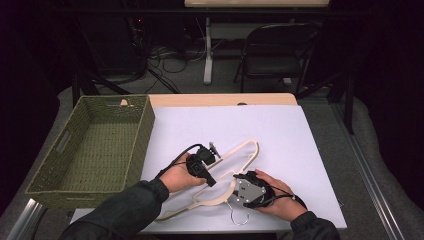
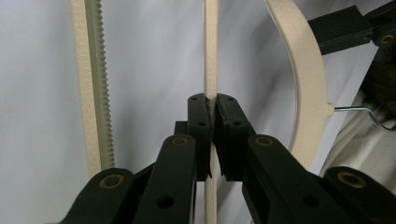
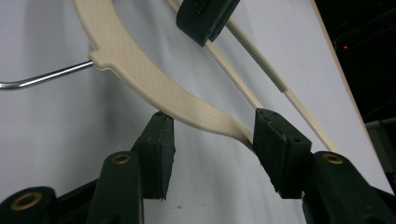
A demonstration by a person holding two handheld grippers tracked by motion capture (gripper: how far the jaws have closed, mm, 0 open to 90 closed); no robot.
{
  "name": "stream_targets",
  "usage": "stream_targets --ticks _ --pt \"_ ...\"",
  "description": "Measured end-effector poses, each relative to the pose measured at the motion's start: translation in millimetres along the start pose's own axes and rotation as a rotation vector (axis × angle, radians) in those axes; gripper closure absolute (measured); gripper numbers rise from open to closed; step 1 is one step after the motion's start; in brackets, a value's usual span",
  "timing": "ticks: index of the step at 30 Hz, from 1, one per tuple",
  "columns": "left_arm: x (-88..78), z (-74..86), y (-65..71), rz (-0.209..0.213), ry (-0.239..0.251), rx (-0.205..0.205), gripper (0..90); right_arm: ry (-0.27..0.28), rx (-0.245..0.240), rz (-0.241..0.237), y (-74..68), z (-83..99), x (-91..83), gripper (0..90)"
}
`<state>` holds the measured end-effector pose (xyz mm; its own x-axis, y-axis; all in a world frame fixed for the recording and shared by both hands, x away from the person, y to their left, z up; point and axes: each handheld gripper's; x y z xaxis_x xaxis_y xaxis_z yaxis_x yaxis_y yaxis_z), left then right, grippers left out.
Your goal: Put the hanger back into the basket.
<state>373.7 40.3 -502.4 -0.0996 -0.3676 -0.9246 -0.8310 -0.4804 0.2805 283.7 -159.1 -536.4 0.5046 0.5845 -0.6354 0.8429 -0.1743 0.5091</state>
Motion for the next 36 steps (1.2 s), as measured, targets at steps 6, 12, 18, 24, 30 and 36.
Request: stream_targets --ticks 6,12,18,24,30,36 --pt "3.0 -1.3 1.7 -0.023 -0.002 0.049 84.5 0.025 0.027 -0.101 12.9 -4.9 -3.9 63.3" --pt "-0.4 0.8 -2.0 -0.002 0.03 0.045 80.8 0.027 0.036 -0.121 21.0 -8.8 -3.0 64.9" --pt "-16.6 15.6 0.7 -0.041 0.145 0.07 59.4 0.047 0.055 -0.12 26.2 -10.9 -4.2 65.8" --pt "-42.5 46.4 7.9 -0.13 0.261 0.115 48.4 0.011 0.061 -0.11 27.3 -12.4 -6.6 66.0" --pt "-52.6 75.8 24.9 -0.178 0.287 0.167 47.3 0.048 0.088 -0.119 31.7 -13.3 -5.8 66.4" --pt "-44.6 90.1 33.3 -0.203 0.273 0.159 42.1 0.048 0.093 -0.122 32.2 -13.5 -5.6 66.4"
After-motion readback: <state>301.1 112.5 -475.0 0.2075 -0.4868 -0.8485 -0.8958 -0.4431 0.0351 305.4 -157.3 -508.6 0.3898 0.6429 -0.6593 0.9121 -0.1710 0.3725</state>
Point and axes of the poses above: each handheld gripper's, and its own axes: x roughly forward along the jaws, z roughly out of its underside, y roughly to its right, and after that the axes turned 2 degrees about -z, right-handed
